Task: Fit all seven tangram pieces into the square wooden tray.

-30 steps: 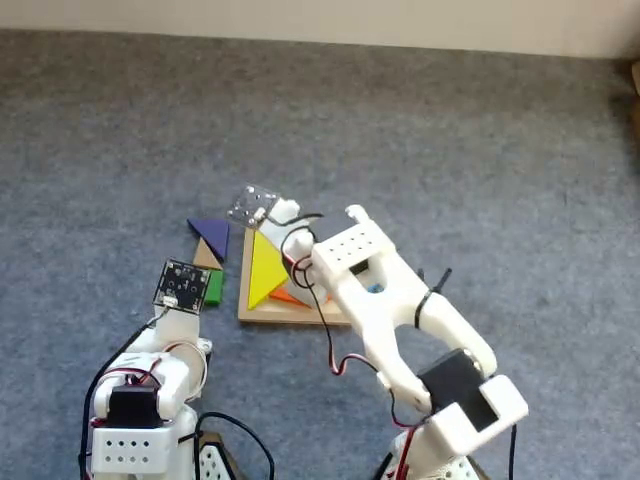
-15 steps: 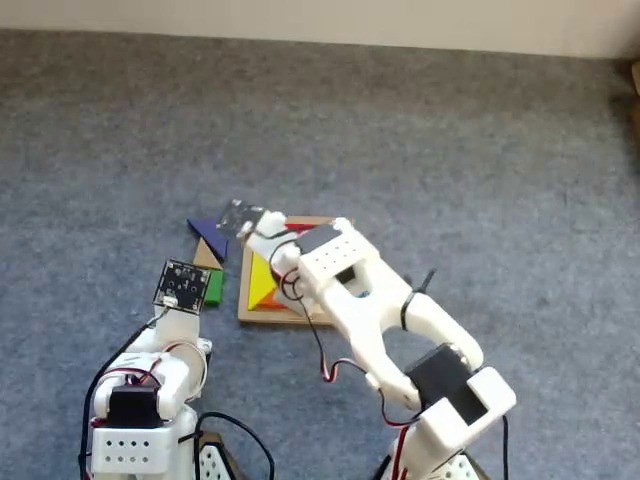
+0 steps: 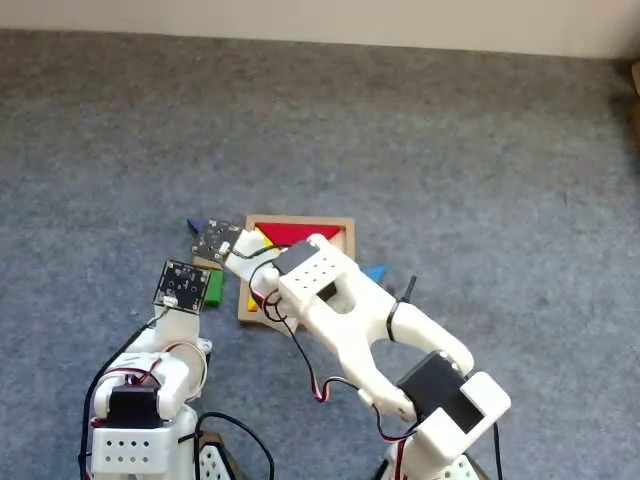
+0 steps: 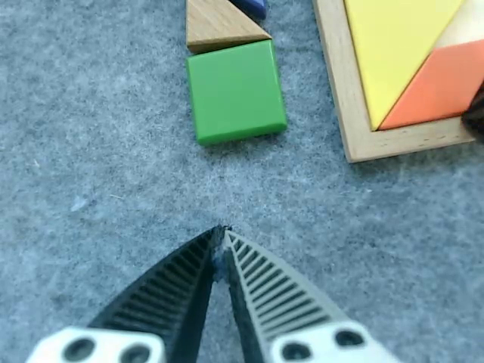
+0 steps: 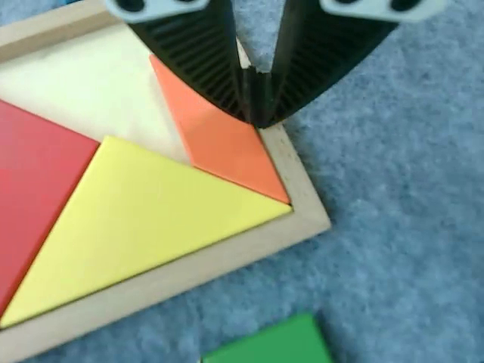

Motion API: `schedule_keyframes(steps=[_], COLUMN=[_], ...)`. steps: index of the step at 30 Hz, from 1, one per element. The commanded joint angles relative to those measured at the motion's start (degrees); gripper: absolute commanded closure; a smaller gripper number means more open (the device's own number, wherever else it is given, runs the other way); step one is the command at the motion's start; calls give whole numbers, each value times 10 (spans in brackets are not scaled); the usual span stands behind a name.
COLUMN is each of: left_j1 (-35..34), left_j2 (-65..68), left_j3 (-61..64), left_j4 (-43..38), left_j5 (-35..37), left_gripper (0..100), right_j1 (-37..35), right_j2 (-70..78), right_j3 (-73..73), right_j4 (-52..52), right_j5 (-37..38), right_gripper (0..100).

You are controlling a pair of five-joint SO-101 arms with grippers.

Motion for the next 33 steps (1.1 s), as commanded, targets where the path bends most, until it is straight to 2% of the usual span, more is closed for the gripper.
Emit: schedule_keyframes(steps=[1,4,13,23,27,30,33], left_j1=[4,4,4,4,4,4,4], left_j2=[-18,-18,-18,-18,-18,-18,-18], left_j3=[11,11,11,11,11,11,11], left_j4=[2,2,2,2,2,2,2], left_j5=[-5,-5,-5,-5,-5,-5,-5], left_gripper=[994,994,994,994,994,994,994], right_j1=[-7,-1,80,221,240,240,241], right_j2=[-28,-87,-222,-226,-225,-225,-225], right_j3=[3,15,65,22,9,9,9], right_j4=[-5,-1,-5,-5,-7,-8,-9], right_j5=[-15,-17,-19,-224,-300,-316,-301], right_gripper=[995,995,995,988,882,802,791])
